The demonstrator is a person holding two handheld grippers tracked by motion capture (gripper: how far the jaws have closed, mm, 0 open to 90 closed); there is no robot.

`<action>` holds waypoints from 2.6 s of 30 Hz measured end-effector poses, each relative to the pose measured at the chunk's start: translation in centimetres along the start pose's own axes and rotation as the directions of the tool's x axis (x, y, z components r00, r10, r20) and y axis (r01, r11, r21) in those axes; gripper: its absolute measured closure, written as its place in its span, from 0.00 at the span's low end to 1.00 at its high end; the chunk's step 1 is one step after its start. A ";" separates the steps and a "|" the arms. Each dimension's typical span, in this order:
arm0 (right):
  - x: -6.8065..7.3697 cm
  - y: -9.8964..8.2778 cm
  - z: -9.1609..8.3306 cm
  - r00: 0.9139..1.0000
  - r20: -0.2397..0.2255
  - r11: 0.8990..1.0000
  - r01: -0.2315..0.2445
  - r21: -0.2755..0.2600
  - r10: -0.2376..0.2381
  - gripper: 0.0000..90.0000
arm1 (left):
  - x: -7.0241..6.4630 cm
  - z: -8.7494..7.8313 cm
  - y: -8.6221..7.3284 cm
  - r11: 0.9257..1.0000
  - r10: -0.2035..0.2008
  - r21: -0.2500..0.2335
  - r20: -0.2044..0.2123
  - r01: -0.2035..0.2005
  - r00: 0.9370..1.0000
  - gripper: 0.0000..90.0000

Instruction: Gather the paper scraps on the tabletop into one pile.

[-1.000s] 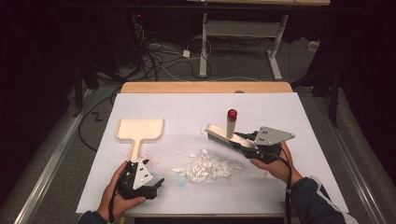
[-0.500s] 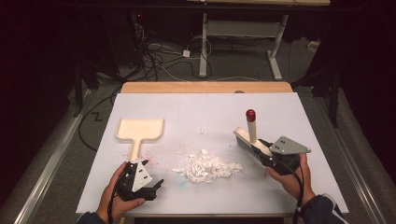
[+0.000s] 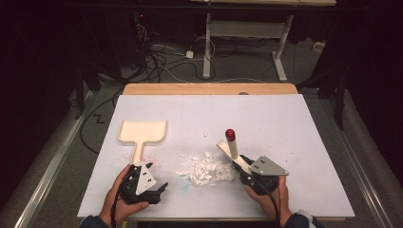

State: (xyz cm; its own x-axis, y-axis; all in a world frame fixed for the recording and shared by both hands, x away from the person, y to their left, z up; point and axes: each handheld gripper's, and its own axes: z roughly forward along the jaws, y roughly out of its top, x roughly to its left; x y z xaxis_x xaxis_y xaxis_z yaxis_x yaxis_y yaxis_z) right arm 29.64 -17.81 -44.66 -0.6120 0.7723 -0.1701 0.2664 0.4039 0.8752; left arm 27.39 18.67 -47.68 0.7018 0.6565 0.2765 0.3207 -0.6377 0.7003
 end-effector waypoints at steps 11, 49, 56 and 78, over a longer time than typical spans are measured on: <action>2.6 2.8 2.8 1.000 -0.028 0.997 -0.013 -0.081 0.011 0.76 | 0.2 -0.3 -0.2 1.000 -0.009 -0.011 -0.006 0.009 1.000 0.19; -5.6 4.4 12.2 0.936 -0.342 0.986 0.033 -0.161 -0.088 0.75 | 0.7 -0.1 -0.4 1.000 -0.023 -0.001 -0.004 0.023 1.000 0.19; -5.4 3.8 9.2 0.872 -0.474 0.984 0.047 -0.171 -0.124 0.76 | 0.6 -0.1 -0.3 1.000 -0.018 0.008 -0.003 0.018 1.000 0.19; -7.5 2.1 -3.9 0.922 -0.366 0.985 0.074 -0.159 -0.128 0.76 | 0.1 -0.4 -0.3 1.000 0.014 0.012 -0.010 -0.014 1.000 0.19</action>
State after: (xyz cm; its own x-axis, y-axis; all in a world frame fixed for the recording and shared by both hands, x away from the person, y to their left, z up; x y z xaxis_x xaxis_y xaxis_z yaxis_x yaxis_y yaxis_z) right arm 31.90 -24.66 -39.81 -0.8708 0.4807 -0.1031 0.0988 0.3766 0.9211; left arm 27.12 19.11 -47.64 0.6997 0.6516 0.2930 0.3183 -0.6515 0.6887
